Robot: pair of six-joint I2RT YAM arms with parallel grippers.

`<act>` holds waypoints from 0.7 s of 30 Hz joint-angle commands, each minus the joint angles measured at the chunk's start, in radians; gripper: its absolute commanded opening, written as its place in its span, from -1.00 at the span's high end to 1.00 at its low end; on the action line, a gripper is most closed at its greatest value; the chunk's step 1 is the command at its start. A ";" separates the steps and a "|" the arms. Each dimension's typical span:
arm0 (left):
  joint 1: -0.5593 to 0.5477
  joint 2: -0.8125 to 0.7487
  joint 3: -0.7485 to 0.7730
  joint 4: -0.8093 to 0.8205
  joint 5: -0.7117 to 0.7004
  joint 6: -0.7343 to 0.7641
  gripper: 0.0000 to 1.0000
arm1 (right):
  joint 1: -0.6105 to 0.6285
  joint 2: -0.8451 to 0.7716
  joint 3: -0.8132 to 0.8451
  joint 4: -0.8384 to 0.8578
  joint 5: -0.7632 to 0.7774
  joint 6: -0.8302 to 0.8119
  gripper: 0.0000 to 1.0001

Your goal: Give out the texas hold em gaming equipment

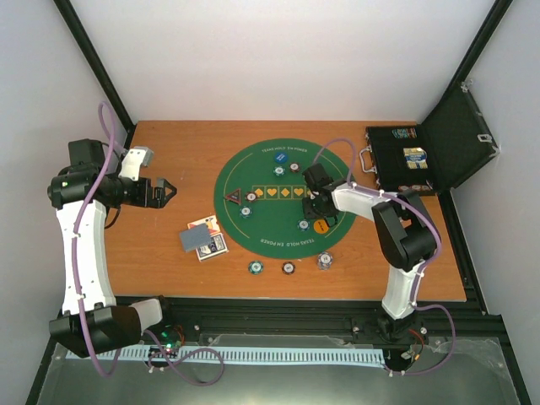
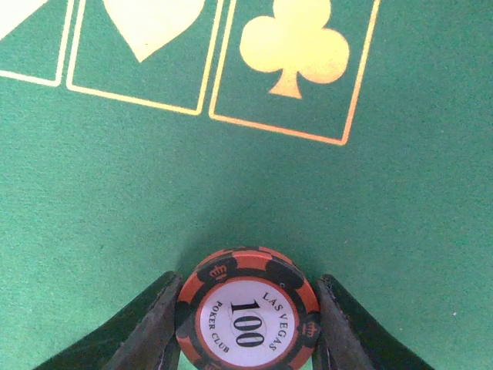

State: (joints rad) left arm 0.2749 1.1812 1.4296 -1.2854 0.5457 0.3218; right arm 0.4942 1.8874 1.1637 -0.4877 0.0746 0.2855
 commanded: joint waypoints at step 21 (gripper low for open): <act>0.006 -0.004 0.036 -0.019 0.006 0.010 -1.00 | -0.008 -0.187 0.077 -0.239 0.057 0.031 -0.60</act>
State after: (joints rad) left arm 0.2749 1.1809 1.4296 -1.2881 0.5461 0.3222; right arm 0.4919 1.8259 1.2087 -0.6434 0.1089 0.2977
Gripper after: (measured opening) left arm 0.999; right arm 0.788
